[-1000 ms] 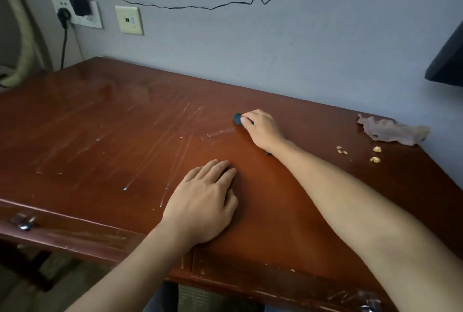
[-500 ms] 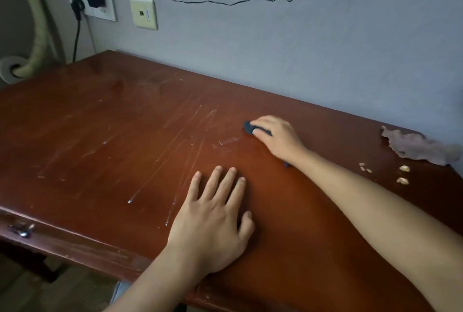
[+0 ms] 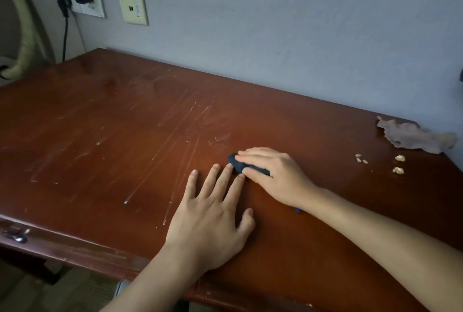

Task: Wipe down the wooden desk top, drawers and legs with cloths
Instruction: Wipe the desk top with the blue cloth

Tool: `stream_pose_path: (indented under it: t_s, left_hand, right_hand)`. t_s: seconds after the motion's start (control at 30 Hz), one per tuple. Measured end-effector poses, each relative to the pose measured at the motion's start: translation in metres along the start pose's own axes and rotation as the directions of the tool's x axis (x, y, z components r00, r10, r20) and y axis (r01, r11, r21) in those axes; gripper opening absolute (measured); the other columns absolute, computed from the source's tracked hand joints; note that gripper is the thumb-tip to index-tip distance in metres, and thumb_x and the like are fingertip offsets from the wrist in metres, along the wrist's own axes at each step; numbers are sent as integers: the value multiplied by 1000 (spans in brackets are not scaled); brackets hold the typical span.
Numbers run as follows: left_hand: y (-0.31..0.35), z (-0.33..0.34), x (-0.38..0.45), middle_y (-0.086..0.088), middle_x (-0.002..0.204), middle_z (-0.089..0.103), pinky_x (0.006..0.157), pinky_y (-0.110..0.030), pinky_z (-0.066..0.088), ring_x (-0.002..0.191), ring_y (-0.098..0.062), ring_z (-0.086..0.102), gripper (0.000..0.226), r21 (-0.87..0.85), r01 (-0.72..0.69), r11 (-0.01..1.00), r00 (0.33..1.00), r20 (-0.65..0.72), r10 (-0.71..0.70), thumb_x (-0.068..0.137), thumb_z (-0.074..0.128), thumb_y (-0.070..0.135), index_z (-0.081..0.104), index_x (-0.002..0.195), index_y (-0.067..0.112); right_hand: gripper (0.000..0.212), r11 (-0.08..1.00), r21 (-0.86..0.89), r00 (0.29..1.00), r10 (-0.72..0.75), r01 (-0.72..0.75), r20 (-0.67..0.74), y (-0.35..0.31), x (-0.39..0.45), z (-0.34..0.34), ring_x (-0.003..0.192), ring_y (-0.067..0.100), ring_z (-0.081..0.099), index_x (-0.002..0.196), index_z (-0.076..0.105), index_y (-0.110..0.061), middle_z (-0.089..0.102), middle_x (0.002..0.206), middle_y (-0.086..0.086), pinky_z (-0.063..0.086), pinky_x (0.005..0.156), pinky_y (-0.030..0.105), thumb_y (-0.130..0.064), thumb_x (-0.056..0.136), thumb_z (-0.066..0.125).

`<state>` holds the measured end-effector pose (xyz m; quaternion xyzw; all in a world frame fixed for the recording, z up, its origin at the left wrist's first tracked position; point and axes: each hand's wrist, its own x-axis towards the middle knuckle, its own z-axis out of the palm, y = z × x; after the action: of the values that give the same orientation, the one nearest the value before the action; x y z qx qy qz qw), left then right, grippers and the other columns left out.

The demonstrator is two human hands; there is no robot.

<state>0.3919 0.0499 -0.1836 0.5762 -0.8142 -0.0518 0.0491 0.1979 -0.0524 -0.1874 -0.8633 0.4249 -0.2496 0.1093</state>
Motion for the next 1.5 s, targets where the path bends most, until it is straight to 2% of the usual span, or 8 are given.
stream_pose_path:
  t_s: [0.17,0.47,0.8,1.0,1.13,1.2,1.4,1.5]
  left_hand:
    - [-3,-5,6,0,172,17,128,-52,7,159,-20,10,76,-29,-1,1000,997,-74,-1,97,25,66,25,164,30]
    - [-3,-3,26,7,170,-23,125,-51,-15,154,-13,-28,77,-11,-28,1000,999,21,28,95,8,70,-11,163,38]
    - [1,-4,23,9,167,-29,124,-48,-20,150,-9,-35,80,-28,-14,1000,1000,-23,14,98,11,69,-14,163,30]
    - [1,-5,27,13,163,-34,123,-48,-21,148,-7,-38,76,-95,-21,995,1000,-24,19,96,14,71,-20,159,43]
    - [-5,4,32,-1,166,32,118,-51,14,155,-21,25,76,-82,-29,996,999,-44,26,92,39,71,41,157,33]
    - [-8,11,34,-3,159,45,113,-53,21,149,-23,39,76,-60,-50,997,996,-81,45,89,46,71,53,151,28]
    - [-8,11,32,-2,161,41,115,-51,18,152,-22,33,77,-36,-42,998,994,-104,38,89,45,71,50,153,27]
    - [-5,7,32,4,171,13,122,-46,3,159,-17,4,78,-89,-39,995,997,-68,33,93,33,72,26,162,36]
  right_hand:
    - [31,999,-45,1000,23,-24,-17,32,41,-2,122,10,61,127,73,-19,69,131,-2,40,109,21,-23,98,67]
    - [33,922,-168,935,326,-348,-141,110,156,-12,127,25,58,137,63,-27,64,139,-1,45,101,32,-31,104,55]
    - [39,999,34,997,40,-42,70,30,6,-16,136,-7,45,137,65,-26,56,142,-18,25,117,12,-19,99,67]
    - [29,992,-68,994,106,-108,-27,98,78,-26,126,11,60,127,72,-20,67,134,-3,36,109,18,-21,99,67]
    - [31,938,-91,937,322,-335,-134,162,167,-31,125,24,61,131,69,-23,67,135,0,42,100,26,-28,102,61]
    - [33,909,-92,909,391,-406,-143,174,196,-28,120,27,63,136,66,-27,65,138,2,44,87,26,-32,104,55]
    - [33,934,-144,944,318,-328,-87,153,188,-23,130,22,56,136,66,-27,63,141,-3,39,103,28,-31,104,55]
    - [31,978,-85,981,188,-191,-43,114,132,-22,129,15,58,131,70,-25,65,138,-6,39,113,29,-25,101,63]
